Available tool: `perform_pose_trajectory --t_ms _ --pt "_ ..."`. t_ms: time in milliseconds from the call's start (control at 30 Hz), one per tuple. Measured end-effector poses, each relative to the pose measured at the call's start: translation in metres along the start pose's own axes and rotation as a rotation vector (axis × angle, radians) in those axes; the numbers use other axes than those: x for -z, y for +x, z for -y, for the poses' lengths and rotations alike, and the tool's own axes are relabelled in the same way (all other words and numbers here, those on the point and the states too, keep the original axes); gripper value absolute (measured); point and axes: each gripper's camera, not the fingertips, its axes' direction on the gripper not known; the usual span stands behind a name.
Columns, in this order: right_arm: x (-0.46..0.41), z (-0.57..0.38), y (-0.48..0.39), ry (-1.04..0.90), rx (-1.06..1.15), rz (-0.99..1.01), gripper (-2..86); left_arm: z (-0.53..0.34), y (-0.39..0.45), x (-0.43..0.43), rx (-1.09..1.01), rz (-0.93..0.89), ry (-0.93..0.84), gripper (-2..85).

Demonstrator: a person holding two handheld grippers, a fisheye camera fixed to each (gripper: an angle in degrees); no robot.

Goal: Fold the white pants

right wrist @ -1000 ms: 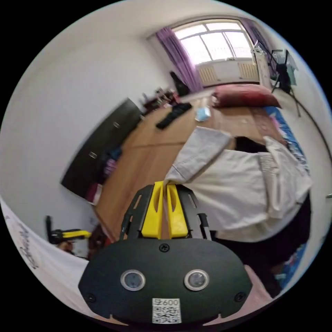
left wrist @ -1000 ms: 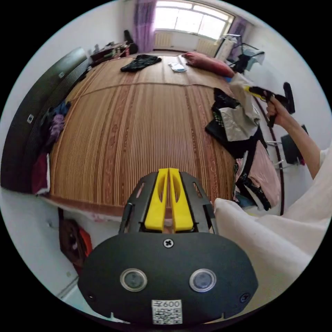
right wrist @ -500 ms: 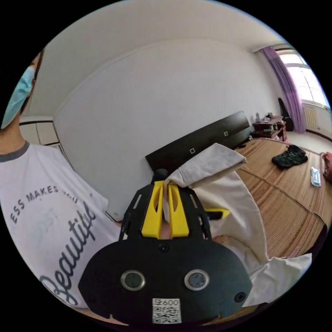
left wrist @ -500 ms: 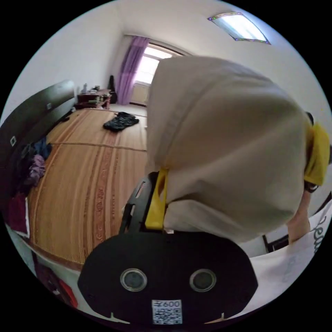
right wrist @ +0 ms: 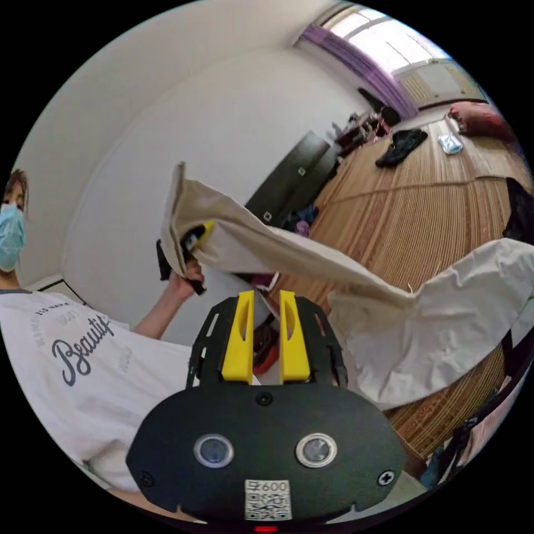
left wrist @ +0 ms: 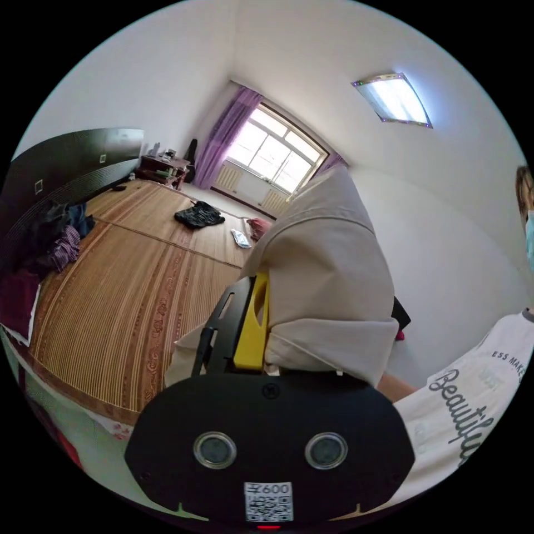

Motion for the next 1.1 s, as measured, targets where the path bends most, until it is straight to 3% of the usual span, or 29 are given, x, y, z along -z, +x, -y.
perform_pose_trajectory --t_ms 133,367,467,500,533,633,800,967,1100 --pt "-0.013 -0.011 0.018 -0.076 0.073 -0.084 4.6 0.003 -0.01 0.084 0.014 0.054 0.037 -0.6" --pt "-0.092 -0.018 0.063 -0.17 0.031 -0.101 2.2 0.037 -0.05 0.13 0.002 0.027 -0.057 -0.6" --pt "-0.155 0.01 0.081 -0.246 0.043 -0.389 1.8 0.068 -0.047 0.126 -0.063 -0.105 -0.105 -0.6" --pt "-0.175 0.033 0.093 -0.227 0.027 -0.579 2.1 0.083 -0.043 0.125 -0.097 -0.16 -0.116 -0.6" --pt "-0.195 0.056 0.105 -0.159 0.038 -0.637 2.9 0.1 -0.041 0.125 -0.126 -0.191 -0.11 -0.6" --pt "-0.276 0.126 0.152 -0.295 -0.054 -0.383 5.5 0.154 -0.052 0.128 -0.146 -0.317 -0.109 -0.6" --pt "-0.384 0.274 0.154 -0.199 -0.086 -0.281 2.8 0.239 -0.058 0.189 -0.268 -0.408 -0.057 -0.7" --pt "-0.436 0.407 0.05 -0.153 0.278 -0.092 -0.5 0.293 -0.032 0.262 -0.345 -0.622 0.049 -0.7" --pt "-0.437 0.433 0.025 -0.21 0.45 -0.089 -0.8 0.281 0.021 0.252 -0.407 -0.522 0.011 -0.7"
